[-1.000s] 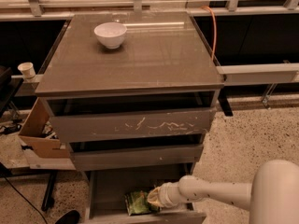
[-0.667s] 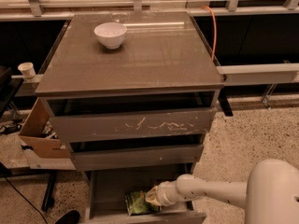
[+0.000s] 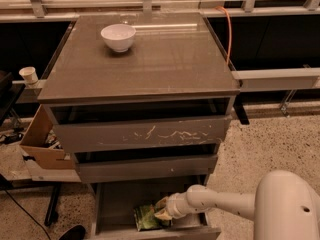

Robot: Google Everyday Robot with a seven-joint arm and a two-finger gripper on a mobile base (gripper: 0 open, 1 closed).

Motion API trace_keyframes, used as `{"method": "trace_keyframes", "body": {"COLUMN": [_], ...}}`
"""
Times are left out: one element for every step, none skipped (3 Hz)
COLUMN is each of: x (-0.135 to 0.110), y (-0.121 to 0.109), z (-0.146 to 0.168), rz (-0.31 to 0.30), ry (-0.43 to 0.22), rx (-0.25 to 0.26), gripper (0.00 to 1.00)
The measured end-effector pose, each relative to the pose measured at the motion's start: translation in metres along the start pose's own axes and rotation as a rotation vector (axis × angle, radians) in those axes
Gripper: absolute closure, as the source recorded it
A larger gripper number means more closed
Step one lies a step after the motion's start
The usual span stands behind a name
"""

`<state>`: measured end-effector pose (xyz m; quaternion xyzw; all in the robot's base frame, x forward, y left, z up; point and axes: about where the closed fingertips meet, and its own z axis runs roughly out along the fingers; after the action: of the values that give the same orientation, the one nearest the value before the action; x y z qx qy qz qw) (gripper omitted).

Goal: Pick green jalapeno chip bag from bottom drawer and place on counter

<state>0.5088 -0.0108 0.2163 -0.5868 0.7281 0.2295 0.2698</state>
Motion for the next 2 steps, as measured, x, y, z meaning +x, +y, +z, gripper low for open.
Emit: {"method": "trace_keyframes", "body": {"x": [0.0030,0.0058], "y": [-0.0024,-0.0046], "z": [0.0030,0.0070], "rz": [0.005,0.012], "ry": [0.003,0.004], "rx": [-0.003,-0.004], "gripper": [0.51,0.54]}}
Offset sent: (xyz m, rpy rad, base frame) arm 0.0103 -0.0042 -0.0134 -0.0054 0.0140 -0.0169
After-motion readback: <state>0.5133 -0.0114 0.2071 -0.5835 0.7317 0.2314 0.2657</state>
